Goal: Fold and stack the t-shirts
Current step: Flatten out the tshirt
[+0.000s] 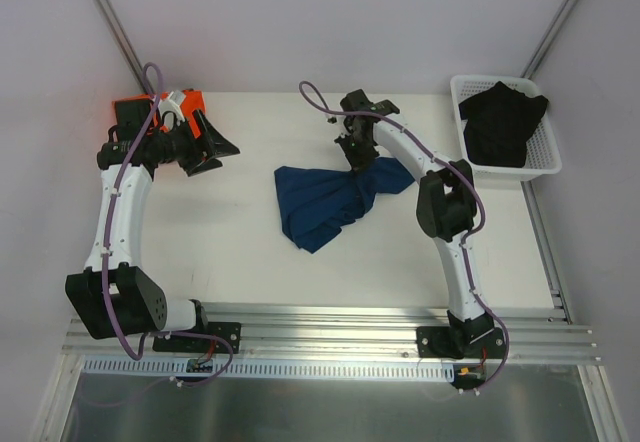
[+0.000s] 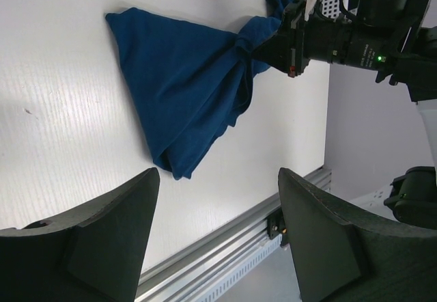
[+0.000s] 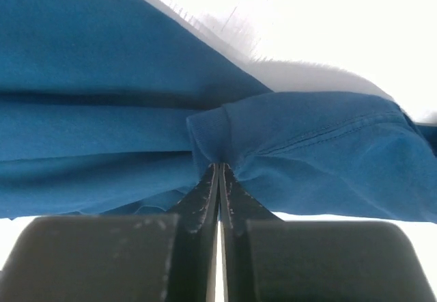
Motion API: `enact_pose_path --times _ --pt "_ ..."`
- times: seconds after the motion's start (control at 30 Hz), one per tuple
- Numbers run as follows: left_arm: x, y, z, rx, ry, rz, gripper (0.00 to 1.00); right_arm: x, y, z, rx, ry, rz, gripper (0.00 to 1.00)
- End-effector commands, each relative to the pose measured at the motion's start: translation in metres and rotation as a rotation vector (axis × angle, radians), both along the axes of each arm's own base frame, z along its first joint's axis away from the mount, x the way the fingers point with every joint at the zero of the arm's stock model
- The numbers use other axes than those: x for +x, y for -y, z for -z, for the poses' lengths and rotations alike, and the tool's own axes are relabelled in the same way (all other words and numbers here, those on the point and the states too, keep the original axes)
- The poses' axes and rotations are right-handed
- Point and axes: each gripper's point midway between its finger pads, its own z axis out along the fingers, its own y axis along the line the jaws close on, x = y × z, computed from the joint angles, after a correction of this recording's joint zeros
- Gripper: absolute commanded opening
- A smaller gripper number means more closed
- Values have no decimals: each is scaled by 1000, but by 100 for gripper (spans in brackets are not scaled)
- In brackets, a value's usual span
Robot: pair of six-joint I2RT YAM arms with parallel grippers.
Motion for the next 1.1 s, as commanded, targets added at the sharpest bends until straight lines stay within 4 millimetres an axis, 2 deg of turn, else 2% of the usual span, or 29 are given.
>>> enact_pose_path --times 0.0,0.1,0.23,0.27,0.33,0.37,0.43,0.57,0.6,0.63,0.67,0.7,0.77,0.8,0.87,0.93,1.0,1.03,1.07 --pt "-3 0 -5 -26 4 0 71 9 0 -31 10 70 7 1" --pt "-2 0 -4 -29 0 1 71 18 -1 -65 44 152 16 1" --pt "1 1 -5 -38 -5 7 71 24 -11 -123 115 281 16 1" --pt "1 1 -5 -39 -3 6 71 23 -14 -143 141 325 6 0" --pt "2 1 -5 -40 -3 3 71 17 -24 -164 175 367 -23 0" --pt "2 1 -5 -40 -3 3 71 13 -28 -182 204 400 -32 1" --pt "1 0 -6 -36 1 0 71 5 -41 -201 249 432 -62 1" --pt "0 -3 -5 -10 12 -20 71 -9 -63 -261 362 555 -113 1" --pt "-1 -3 -4 -8 13 -21 71 -11 -64 -265 355 571 -132 1" --pt "-2 -3 -6 -7 19 -22 71 -18 -69 -265 342 573 -156 1" --pt "-3 -2 -8 -7 24 -20 71 -22 -63 -241 270 535 -157 12" --pt "-3 -3 -9 -8 28 -22 71 -31 -62 -233 250 512 -177 29" --pt "-5 -2 -12 -14 32 -26 71 -42 -53 -190 175 396 -187 67" --pt "-5 -1 -15 -16 38 -23 71 -50 -46 -155 130 306 -186 68" --pt "-5 -2 -17 -15 46 -24 71 -60 -45 -127 140 194 -185 66" --pt "-6 -2 -21 -13 57 -25 72 -58 -37 -91 104 101 -143 65" --pt "-8 -3 -25 -12 68 -31 72 -48 -31 -75 66 89 -128 61" --pt "-9 -3 -26 -11 73 -33 72 -41 -30 -61 38 78 -133 58" --pt "-10 -4 -26 -13 74 -35 72 -36 -28 -57 19 86 -129 57"
